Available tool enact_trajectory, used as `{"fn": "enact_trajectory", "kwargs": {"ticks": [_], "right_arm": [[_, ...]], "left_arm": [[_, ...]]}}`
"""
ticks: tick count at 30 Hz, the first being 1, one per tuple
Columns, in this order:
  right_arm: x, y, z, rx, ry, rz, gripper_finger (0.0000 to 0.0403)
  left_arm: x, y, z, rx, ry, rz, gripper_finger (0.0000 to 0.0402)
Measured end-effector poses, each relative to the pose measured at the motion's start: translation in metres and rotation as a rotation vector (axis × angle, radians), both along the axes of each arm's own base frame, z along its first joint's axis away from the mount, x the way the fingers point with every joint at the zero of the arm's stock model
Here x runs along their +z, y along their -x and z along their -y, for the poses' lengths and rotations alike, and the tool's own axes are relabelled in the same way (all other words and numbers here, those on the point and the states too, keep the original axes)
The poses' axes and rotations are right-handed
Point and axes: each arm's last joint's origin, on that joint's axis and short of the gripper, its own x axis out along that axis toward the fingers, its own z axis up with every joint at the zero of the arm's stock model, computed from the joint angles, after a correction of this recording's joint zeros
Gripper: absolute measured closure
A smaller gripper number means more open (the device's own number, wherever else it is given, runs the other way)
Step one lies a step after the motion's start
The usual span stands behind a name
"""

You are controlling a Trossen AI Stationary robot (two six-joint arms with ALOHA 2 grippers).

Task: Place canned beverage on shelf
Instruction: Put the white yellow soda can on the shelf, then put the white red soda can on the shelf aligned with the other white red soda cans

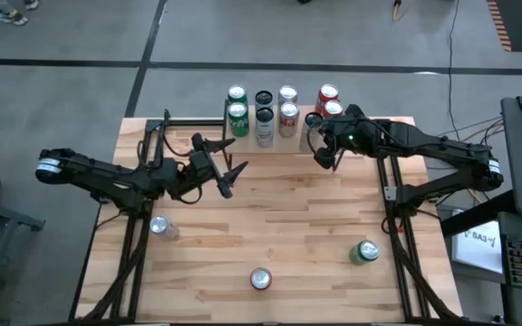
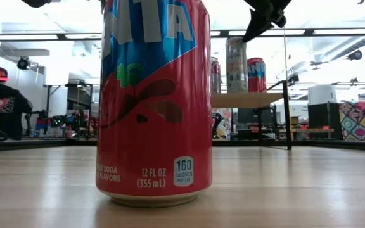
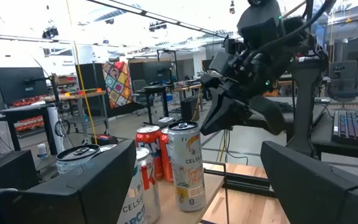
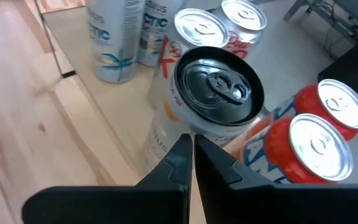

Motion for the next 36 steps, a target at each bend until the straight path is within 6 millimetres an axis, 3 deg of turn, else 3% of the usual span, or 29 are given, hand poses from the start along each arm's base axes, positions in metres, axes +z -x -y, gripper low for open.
{"fn": "enact_trajectory", "kwargs": {"ticks": [10, 23, 28, 36], "right_arm": [[-0.001, 0.003, 0.011, -0.03, 0.018, -0.02, 0.0394], [-0.003, 0.007, 0.008, -0.05, -0.065, -0.009, 0.0394], [0.006, 0.013, 0.004, -0.076, -0.13, 0.006, 0.0394], [0.023, 0.01, -0.016, 0.039, -0.182, 0.069, 0.0394]], "left_arm": [[0.0, 0.0, 0.0, 0.0, 0.001, 0.0, 0.007], [-0.001, 0.0, 0.0, -0.001, 0.003, -0.007, 0.007], [-0.002, -0.001, 0.001, -0.029, 0.048, 0.004, 0.007], [0.003, -0.002, 0.012, -0.155, 0.054, 0.029, 0.007]]}}
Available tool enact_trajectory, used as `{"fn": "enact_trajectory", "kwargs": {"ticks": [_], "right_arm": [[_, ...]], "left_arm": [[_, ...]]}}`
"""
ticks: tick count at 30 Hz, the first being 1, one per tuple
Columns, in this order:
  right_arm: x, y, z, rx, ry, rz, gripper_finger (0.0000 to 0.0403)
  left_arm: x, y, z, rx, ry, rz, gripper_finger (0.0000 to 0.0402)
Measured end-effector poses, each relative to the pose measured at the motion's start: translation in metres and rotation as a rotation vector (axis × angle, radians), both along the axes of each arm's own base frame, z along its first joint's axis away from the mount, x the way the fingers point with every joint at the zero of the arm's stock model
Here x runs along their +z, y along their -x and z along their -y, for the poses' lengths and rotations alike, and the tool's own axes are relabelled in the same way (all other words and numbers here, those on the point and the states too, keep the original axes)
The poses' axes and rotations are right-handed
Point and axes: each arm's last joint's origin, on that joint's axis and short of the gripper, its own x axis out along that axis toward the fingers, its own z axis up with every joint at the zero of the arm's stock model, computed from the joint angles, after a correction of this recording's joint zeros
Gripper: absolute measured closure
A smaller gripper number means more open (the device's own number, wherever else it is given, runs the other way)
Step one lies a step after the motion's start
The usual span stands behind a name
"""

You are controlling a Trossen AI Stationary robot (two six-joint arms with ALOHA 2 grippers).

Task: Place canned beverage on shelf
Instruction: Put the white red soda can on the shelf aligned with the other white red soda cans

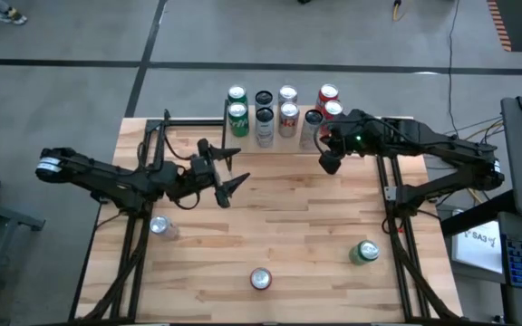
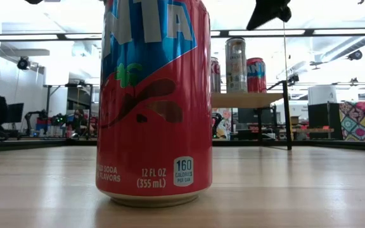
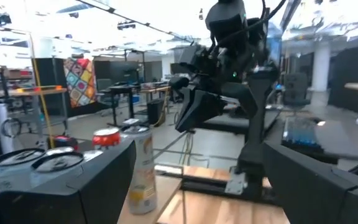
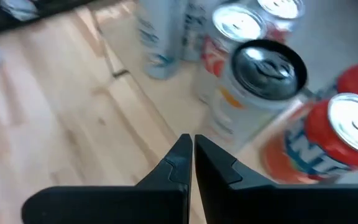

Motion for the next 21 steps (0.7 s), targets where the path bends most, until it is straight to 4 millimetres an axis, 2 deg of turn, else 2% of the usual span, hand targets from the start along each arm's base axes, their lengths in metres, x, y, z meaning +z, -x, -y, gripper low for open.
{"fn": "enact_trajectory", "kwargs": {"ticks": [5, 11, 16, 21], "right_arm": [[0.023, -0.001, -0.008, 0.027, -0.022, 0.071, 0.0394], [0.051, -0.003, -0.006, 0.028, 0.007, 0.101, 0.0394], [0.074, -0.02, 0.007, 0.045, 0.087, 0.113, 0.0394], [0.088, -0.042, 0.03, 0.042, 0.168, 0.089, 0.0394]], "left_arm": [[0.006, 0.0, 0.009, -0.041, 0.017, 0.017, 0.007], [0.018, 0.0, 0.013, -0.055, 0.019, 0.026, 0.0075], [0.034, -0.002, 0.012, -0.042, -0.024, -0.042, 0.0079], [0.044, -0.002, 0.012, -0.022, -0.133, -0.136, 0.008]]}}
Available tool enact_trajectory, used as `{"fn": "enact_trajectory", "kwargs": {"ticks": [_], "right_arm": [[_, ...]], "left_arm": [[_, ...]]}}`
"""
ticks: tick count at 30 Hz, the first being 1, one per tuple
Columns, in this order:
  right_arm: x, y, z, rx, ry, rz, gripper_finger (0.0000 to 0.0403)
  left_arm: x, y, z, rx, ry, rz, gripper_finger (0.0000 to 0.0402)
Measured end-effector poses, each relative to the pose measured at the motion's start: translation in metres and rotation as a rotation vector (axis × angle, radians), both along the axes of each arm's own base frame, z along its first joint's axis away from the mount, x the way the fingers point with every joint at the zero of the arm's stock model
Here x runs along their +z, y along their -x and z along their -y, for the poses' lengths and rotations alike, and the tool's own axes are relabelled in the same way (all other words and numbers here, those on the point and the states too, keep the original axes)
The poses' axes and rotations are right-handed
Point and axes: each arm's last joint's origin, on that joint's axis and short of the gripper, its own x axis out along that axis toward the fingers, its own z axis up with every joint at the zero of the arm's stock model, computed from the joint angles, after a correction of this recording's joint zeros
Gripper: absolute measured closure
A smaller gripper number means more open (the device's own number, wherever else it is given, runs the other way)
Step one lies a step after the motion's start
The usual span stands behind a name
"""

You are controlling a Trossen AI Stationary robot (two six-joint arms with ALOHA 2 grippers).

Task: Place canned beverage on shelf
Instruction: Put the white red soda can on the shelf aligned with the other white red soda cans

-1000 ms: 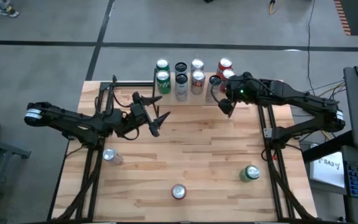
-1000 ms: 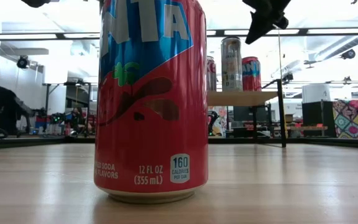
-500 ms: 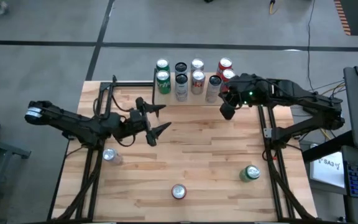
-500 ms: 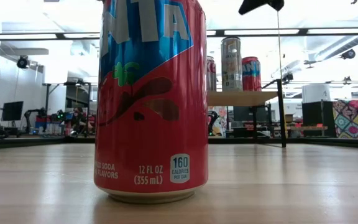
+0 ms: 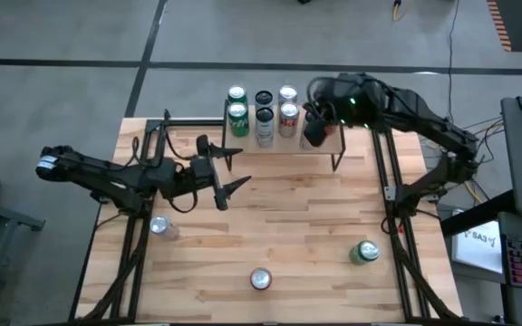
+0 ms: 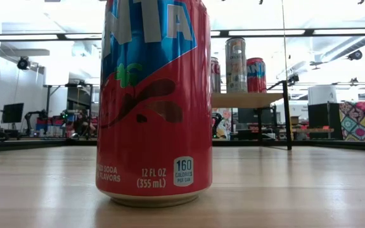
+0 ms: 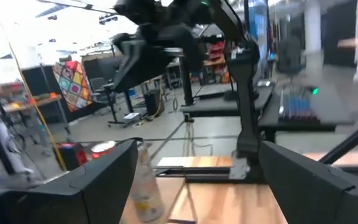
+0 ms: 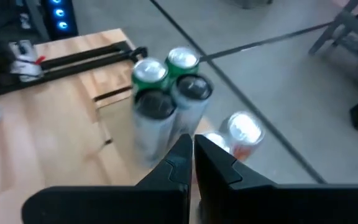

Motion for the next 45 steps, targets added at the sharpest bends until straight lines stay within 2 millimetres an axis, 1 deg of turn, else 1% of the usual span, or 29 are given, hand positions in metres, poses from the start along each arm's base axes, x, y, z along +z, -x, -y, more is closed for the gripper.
{"fn": "enact_trajectory", "kwargs": {"ticks": [4, 9, 13, 17, 21, 26, 29, 32, 38, 41, 45], "right_arm": [[0.005, -0.012, 0.025, -0.034, 0.053, -0.037, 0.0394], [0.001, -0.016, 0.061, -0.099, 0.071, -0.142, 0.0394], [-0.006, -0.018, 0.087, -0.143, 0.079, -0.199, 0.0394], [-0.012, -0.017, 0.099, -0.152, 0.069, -0.264, 0.0394], [-0.014, -0.016, 0.101, -0.141, 0.072, -0.304, 0.0394], [-0.009, -0.011, 0.097, -0.144, 0.066, -0.288, 0.0394], [-0.006, -0.005, 0.093, -0.17, 0.033, -0.279, 0.0394], [-0.005, 0.001, 0.09, -0.195, -0.003, -0.286, 0.0394], [-0.007, 0.007, 0.08, -0.206, -0.064, -0.333, 0.0394], [-0.008, 0.008, 0.073, -0.195, -0.084, -0.359, 0.0394], [-0.003, 0.009, 0.058, -0.176, -0.094, -0.331, 0.0394]], "left_arm": [[0.008, 0.005, -0.003, 0.067, -0.102, -0.068, 0.008], [0.013, 0.014, -0.009, 0.153, -0.194, -0.129, 0.008], [0.013, 0.02, -0.012, 0.163, -0.176, -0.151, 0.008], [0.005, 0.019, -0.012, 0.151, -0.118, -0.201, 0.008], [-0.004, 0.015, -0.011, 0.147, -0.079, -0.248, 0.008], [-0.012, 0.017, -0.011, 0.145, -0.024, -0.311, 0.008], [-0.015, 0.02, -0.011, 0.154, 0.047, -0.371, 0.008], [-0.015, 0.025, -0.012, 0.177, 0.158, -0.436, 0.008], [-0.01, 0.03, -0.005, 0.222, 0.439, -0.625, 0.008], [-0.012, 0.028, 0.0, 0.27, 0.536, -0.759, 0.008], [-0.013, 0.029, 0.004, 0.383, 0.646, -0.943, 0.008]]}}
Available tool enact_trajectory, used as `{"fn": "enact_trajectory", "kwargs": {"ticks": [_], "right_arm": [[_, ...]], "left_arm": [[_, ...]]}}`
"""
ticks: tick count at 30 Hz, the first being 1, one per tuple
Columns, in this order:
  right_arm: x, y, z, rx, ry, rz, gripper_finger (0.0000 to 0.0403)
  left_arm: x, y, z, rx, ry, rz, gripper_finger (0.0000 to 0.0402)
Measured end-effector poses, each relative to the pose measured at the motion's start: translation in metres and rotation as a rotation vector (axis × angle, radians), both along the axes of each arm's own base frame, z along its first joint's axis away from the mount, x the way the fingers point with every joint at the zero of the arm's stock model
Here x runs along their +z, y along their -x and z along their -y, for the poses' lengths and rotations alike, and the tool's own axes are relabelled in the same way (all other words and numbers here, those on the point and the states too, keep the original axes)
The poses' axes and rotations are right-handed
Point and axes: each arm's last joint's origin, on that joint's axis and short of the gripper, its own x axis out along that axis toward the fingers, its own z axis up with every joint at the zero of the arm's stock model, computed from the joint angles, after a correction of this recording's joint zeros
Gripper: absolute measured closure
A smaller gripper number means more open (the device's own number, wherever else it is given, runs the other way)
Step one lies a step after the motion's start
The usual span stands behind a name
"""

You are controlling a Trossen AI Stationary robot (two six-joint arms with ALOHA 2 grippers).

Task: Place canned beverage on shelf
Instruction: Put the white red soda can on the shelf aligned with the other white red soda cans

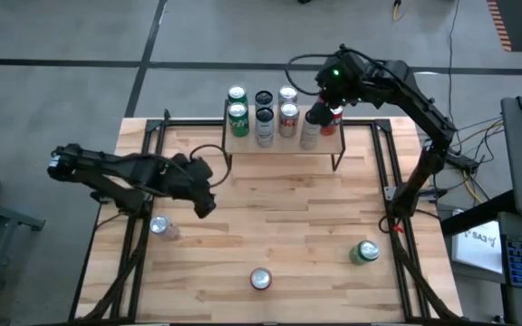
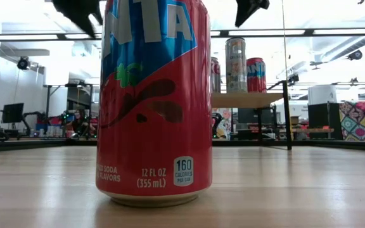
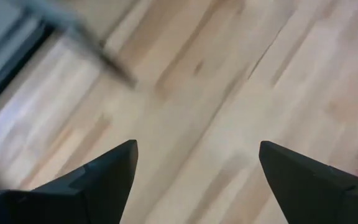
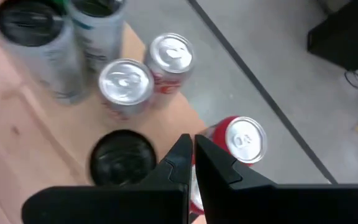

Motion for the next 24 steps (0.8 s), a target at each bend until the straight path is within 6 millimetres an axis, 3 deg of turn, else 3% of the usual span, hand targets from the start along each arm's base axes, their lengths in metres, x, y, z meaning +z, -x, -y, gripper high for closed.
{"fn": "enact_trajectory", "kwargs": {"ticks": [7, 15, 24], "right_arm": [[0.011, 0.0, -0.035, 0.107, 0.016, 0.052, 0.0394], [0.012, -0.01, -0.067, 0.219, 0.006, 0.066, 0.0394], [0.012, -0.015, -0.087, 0.269, -0.013, 0.086, 0.0394]], "left_arm": [[-0.006, 0.007, 0.008, 0.119, 0.085, -0.264, 0.008], [-0.016, 0.028, 0.029, 0.104, 0.202, -0.306, 0.008], [-0.038, 0.061, 0.047, 0.271, 0.288, -0.338, 0.008]]}}
